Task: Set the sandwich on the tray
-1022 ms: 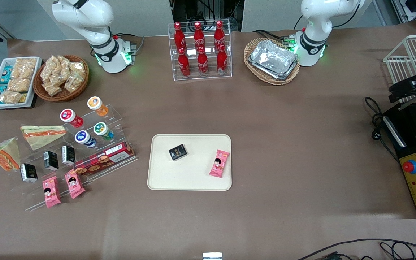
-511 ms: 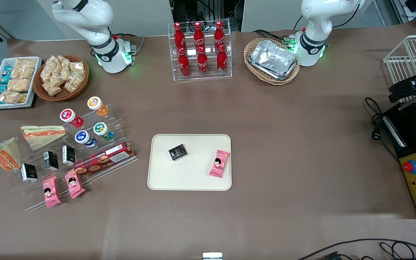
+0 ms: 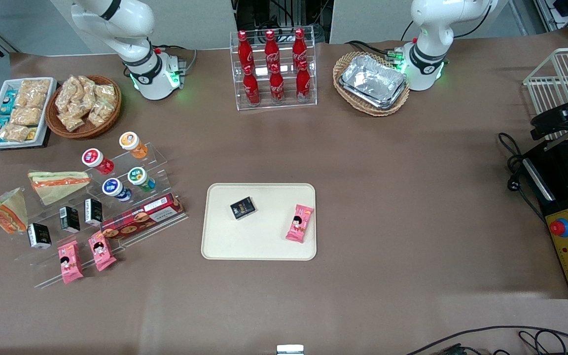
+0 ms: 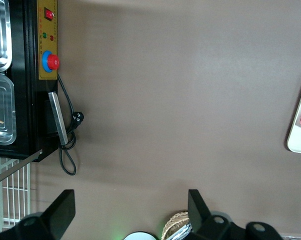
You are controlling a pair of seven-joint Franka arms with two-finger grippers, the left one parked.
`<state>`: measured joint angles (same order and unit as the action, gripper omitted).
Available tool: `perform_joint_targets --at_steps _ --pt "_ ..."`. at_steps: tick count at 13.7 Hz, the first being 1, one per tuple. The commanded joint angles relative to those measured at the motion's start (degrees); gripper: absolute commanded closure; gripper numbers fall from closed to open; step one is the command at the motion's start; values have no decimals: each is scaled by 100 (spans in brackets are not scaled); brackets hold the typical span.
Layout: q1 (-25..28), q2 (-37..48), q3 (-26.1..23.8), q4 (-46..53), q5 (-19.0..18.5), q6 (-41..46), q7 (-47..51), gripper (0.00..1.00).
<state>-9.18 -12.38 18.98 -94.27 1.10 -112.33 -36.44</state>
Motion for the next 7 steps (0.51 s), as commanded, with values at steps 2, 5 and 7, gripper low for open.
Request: perform_joint_targets --at_steps 2,5,7 --pt "-31 8 0 -811 128 -938 -257 0" --pt "-48 -1 0 -1189 128 -1326 -293 0" --pt "-128 8 -17 -1435 137 -1598 -390 0"
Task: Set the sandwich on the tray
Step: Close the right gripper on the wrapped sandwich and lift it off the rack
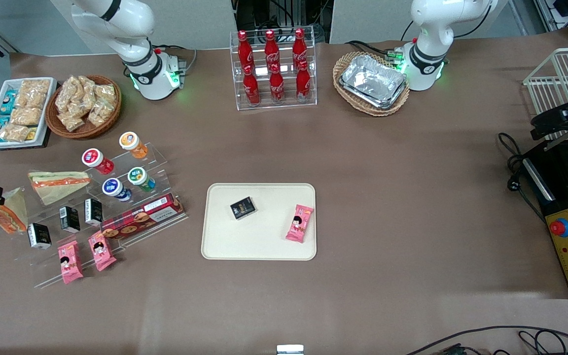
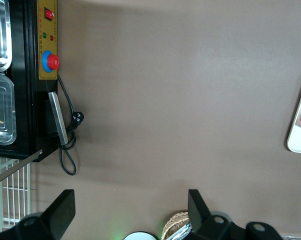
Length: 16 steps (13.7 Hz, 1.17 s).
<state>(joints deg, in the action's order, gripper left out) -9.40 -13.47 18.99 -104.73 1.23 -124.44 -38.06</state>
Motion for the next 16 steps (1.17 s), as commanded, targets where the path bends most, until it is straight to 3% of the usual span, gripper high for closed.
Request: perform_joint_targets --at_steps 1,10,11,13,14,15,16 --pt "-106 99 -18 -408 132 -449 -229 0" --pt "-44 -155 -45 -681 290 -1029 -255 3" --pt "-62 -208 -45 -681 299 -1100 -368 12" --pt "-79 -252 -45 -672 351 -1153 -606 49" --pt "-79 -296 -45 -672 447 -1188 -615 63" --pt "-71 -331 -45 -681 535 -1214 -624 73" --pt "-70 -349 -36 -672 545 -1215 -633 77"
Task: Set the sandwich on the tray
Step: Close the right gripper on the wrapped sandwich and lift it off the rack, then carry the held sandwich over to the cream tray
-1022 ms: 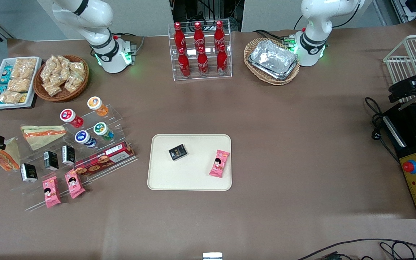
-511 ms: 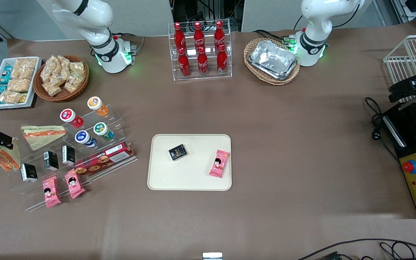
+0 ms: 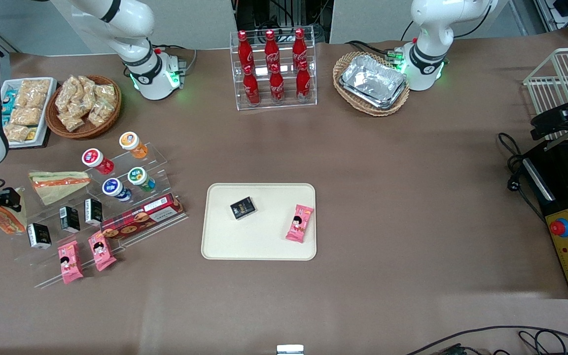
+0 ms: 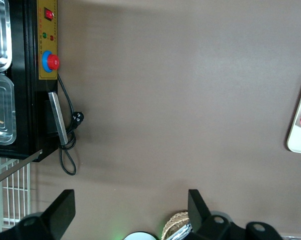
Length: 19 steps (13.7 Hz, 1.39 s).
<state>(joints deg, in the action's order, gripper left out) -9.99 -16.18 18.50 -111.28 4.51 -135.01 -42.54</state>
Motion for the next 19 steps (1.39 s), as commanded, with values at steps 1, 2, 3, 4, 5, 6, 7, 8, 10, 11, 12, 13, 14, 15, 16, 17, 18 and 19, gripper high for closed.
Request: perform_joint_targets --at_steps 1,2,3,4,5,6,7,8,10,11,12,13,14,15,16,17,18,19 --pt "-3 -69 14 -17 217 -148 -219 89" --pt "-12 -69 14 -8 217 -131 -298 100" --pt "-38 -69 14 9 217 -96 -308 100" --pt "-55 -52 14 44 234 -69 -273 100" --pt "-56 9 14 97 243 1 -255 100" --pt "-73 71 31 184 252 123 -255 100" --pt "-56 185 40 377 261 359 -211 100" --pt "-64 247 40 605 278 727 -46 100" --pt "-64 247 40 1298 270 1745 419 100" --pt "-56 247 40 1615 261 2237 657 100" --pt "-12 265 31 1870 252 2686 833 100" --pt "32 300 14 2099 217 3091 1035 100" --pt "128 317 5 2249 199 3365 1394 100" --pt "303 370 5 2364 191 3655 1867 100" --pt "487 475 5 2382 199 3988 2464 100" --pt "681 589 5 2382 173 4235 3244 100" --pt "918 677 5 2382 69 4403 3957 100" --pt "1198 739 5 2382 -37 4535 4555 100"
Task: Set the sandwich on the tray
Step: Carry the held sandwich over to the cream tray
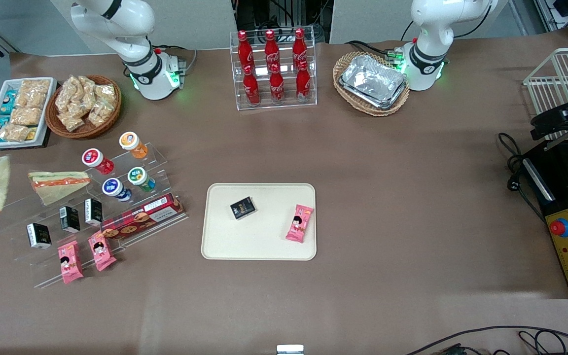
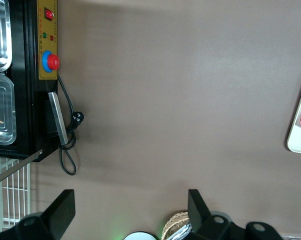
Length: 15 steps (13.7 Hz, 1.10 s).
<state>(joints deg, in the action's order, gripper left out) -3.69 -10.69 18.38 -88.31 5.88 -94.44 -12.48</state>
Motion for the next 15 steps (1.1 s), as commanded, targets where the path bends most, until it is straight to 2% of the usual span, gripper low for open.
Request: perform_joint_targets --at_steps 1,5,9,12,14,15 --pt "832 242 25 86 -201 583 2182 100" --pt "1764 286 8 86 -210 953 4976 100" --pt "2634 216 16 77 -122 945 7166 100" --pt "3171 -64 8 94 9 752 8924 100" --pt "3277 -179 -1 121 290 314 9848 100" --pt "3495 -275 7 121 309 155 10192 100"
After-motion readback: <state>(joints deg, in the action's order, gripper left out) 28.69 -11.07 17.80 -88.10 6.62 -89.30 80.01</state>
